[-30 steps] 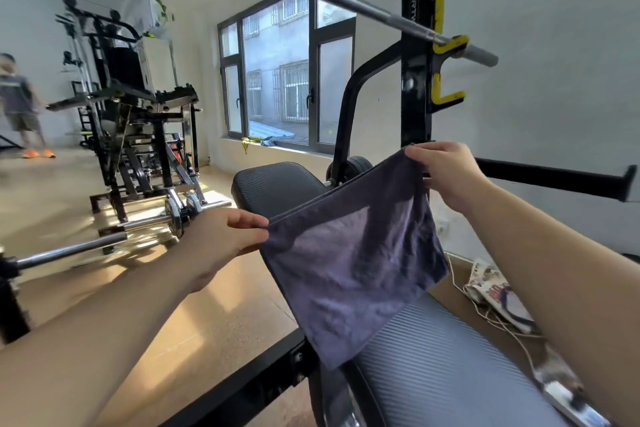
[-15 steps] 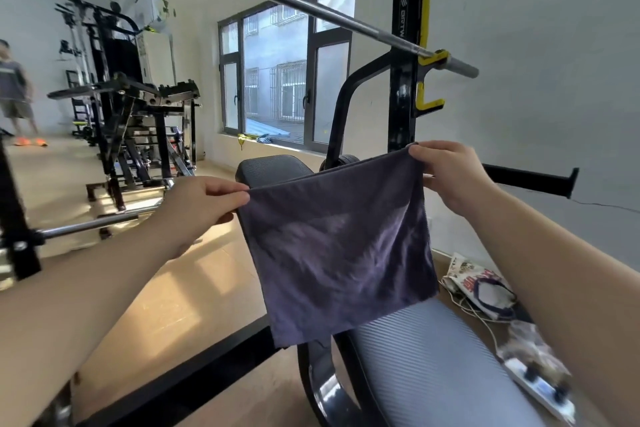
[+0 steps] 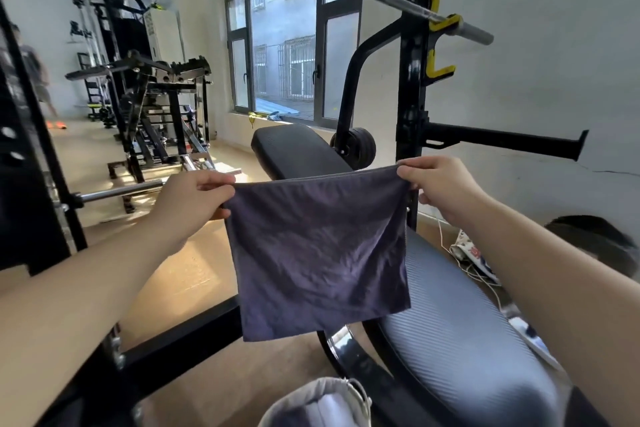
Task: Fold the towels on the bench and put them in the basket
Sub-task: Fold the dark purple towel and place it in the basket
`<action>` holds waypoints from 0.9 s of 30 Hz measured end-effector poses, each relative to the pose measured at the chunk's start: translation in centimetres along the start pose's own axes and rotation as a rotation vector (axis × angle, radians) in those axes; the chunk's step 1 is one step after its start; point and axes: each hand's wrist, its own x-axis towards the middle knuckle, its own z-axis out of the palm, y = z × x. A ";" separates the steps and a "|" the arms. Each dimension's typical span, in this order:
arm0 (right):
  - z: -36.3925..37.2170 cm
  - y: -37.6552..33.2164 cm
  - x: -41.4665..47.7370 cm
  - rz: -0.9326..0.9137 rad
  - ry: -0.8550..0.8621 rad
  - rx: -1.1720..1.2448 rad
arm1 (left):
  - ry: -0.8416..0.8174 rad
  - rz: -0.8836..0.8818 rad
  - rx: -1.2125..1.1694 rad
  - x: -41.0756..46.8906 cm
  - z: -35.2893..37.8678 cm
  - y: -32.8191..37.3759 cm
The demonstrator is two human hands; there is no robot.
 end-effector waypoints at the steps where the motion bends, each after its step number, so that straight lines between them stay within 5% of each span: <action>1: 0.4 0.4 -0.3 0.012 -0.013 -0.004 | 0.011 0.004 0.003 -0.1 -0.2 -0.6; 17: 9.9 9.0 -0.6 0.125 -0.110 -0.028 | 0.229 -0.135 0.217 0.9 -1.2 -11.5; 27: 17.1 12.0 -1.7 0.260 -0.305 -0.081 | 0.143 -0.333 0.051 1.6 0.6 -17.3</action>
